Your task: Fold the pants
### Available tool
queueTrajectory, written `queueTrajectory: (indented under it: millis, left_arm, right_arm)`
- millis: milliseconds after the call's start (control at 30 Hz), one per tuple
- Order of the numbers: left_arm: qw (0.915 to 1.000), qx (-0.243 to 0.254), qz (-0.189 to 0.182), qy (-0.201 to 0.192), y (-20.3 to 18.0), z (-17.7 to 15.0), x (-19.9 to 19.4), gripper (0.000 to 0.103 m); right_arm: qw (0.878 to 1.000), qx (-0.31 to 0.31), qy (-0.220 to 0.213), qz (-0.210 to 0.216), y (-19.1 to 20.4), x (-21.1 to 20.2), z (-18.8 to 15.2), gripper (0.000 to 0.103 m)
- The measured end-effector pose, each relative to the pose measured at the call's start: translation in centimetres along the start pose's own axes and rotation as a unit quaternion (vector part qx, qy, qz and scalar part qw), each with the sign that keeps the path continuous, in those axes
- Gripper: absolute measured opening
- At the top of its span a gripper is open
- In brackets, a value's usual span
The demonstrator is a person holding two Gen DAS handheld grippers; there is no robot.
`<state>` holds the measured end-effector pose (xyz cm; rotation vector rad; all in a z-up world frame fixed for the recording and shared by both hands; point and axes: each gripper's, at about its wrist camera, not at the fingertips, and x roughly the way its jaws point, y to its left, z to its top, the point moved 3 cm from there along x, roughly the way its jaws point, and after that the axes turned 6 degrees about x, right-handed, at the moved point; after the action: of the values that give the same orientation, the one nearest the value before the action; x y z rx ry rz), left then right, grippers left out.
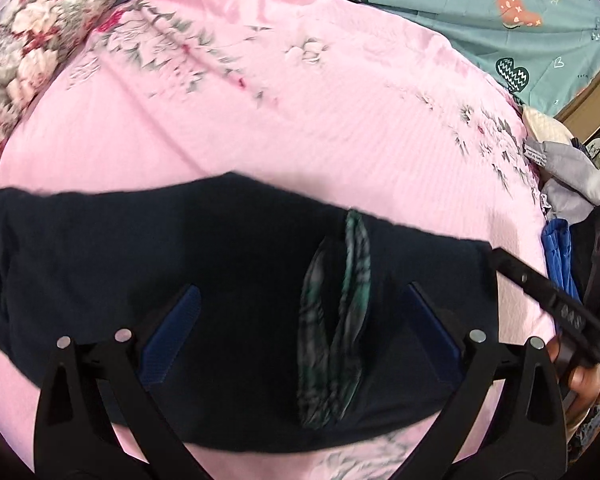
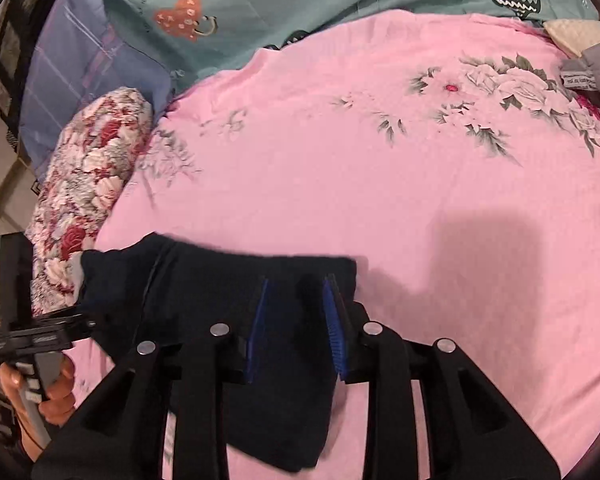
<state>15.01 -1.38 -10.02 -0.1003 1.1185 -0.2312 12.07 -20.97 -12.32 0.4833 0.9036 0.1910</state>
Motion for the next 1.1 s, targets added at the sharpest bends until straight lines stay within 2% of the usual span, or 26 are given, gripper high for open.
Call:
queueTrajectory:
  millis: [67, 100, 133, 167, 200, 233, 267, 333, 367, 433, 467, 500, 533, 567, 600, 667, 767, 800, 900, 933, 1100]
  left_arm:
    - [0.9999, 0.001, -0.012, 0.007, -1.2, 1.1, 1.5, 0.101]
    - [0.9999, 0.001, -0.004, 0.012, -1.7, 1.5, 2.5, 0.101]
    - [0.9997, 0.004, 0.02, 0.016, -1.9, 1.9, 3.3, 0.101]
    - [0.9977, 0.009, 0.063, 0.025, -1.4, 2.1, 4.4, 0.101]
    - [0.9974, 0.004, 0.065, 0.03, -1.1, 2.2, 5.1, 0.101]
    - [0.9976, 0.0, 0.064, 0.026, -1.0, 2.3, 5.1, 0.101]
    - [0.9975, 0.001, 0.066, 0.026, -1.4, 2.4, 5.1, 0.101]
    - [0.9979, -0.006, 0.059, 0.026, -1.5, 2.4, 4.2, 0.101]
    - [0.9987, -0.019, 0.042, 0.02, -1.3, 2.1, 3.5, 0.101]
    - [0.9994, -0.028, 0.019, 0.008, -1.3, 1.3, 2.4, 0.101]
    - [0.9994, -0.021, 0.028, 0.009, -1.3, 0.8, 2.2, 0.101]
    - [0.9989, -0.013, 0.042, 0.014, -1.3, 0.3, 2.4, 0.101]
    - [0.9976, -0.005, 0.065, 0.022, -1.0, -0.2, 2.8, 0.101]
    - [0.9963, -0.004, 0.082, 0.027, -0.3, -0.7, 3.1, 0.101]
    - [0.996, -0.015, 0.082, 0.031, 0.5, -1.2, 3.2, 0.101]
    - [0.9973, -0.035, 0.061, 0.021, 1.4, -2.0, 2.1, 0.101]
    - [0.998, -0.033, 0.052, 0.01, 2.1, -2.9, 0.2, 0.101]
    - [0.998, -0.033, 0.053, 0.003, 2.7, -3.2, -0.7, 0.101]
    - [0.9969, -0.047, 0.059, -0.024, 5.2, -3.8, -3.5, 0.101]
    - [0.9955, -0.058, 0.067, -0.036, 6.6, -3.9, -4.6, 0.101]
    - [0.9849, -0.091, 0.13, -0.068, 12.9, -4.0, -7.6, 0.101]
  right_arm:
    - [1.0, 0.003, 0.006, 0.025, 0.2, 0.9, 0.2, 0.03]
    - [0.999, 0.005, 0.007, 0.044, 0.3, 1.0, 0.1, 0.03]
    - [0.998, 0.013, 0.012, 0.06, 0.1, 1.5, 0.1, 0.03]
    - [0.998, 0.018, 0.012, 0.058, -0.2, 1.5, -0.1, 0.029]
    - [0.999, 0.012, 0.003, 0.033, -0.6, 1.8, 0.0, 0.021]
    - [1.0, 0.002, -0.004, 0.01, -0.7, 1.7, 0.1, 0.005]
    - [1.0, 0.003, -0.005, 0.001, -1.1, 1.7, 0.2, 0.0]
    - [1.0, 0.011, -0.003, 0.008, -1.6, 1.6, 0.2, 0.0]
    - [1.0, 0.002, -0.01, 0.002, -1.3, 1.3, 0.1, 0.0]
    - [0.999, -0.027, -0.028, 0.003, 0.0, 0.2, -0.3, 0.008]
    - [0.999, -0.038, -0.026, 0.024, 0.4, -0.2, -0.8, 0.009]
    - [0.998, -0.047, -0.006, 0.051, 1.1, -0.1, -1.4, 0.013]
    - [0.997, -0.048, 0.013, 0.055, 1.2, 0.5, -1.9, 0.018]
    - [0.997, -0.049, 0.039, 0.047, 1.1, 1.2, -2.6, 0.018]
    - [0.996, -0.057, 0.055, 0.031, 1.0, 1.9, -3.1, 0.018]
    - [0.996, -0.081, 0.039, 0.001, 1.2, 1.5, -3.4, 0.016]
    - [0.994, -0.099, -0.002, -0.053, 1.8, -0.1, -3.7, 0.019]
    - [0.993, -0.103, -0.01, -0.053, 2.2, -0.5, -3.9, 0.024]
    - [0.995, -0.095, 0.007, 0.011, 3.5, -0.9, -4.9, 0.033]
    - [0.996, -0.092, 0.007, 0.016, 3.8, -1.1, -5.2, 0.035]
    - [0.998, -0.059, -0.006, -0.008, 4.0, -1.5, -5.1, 0.037]
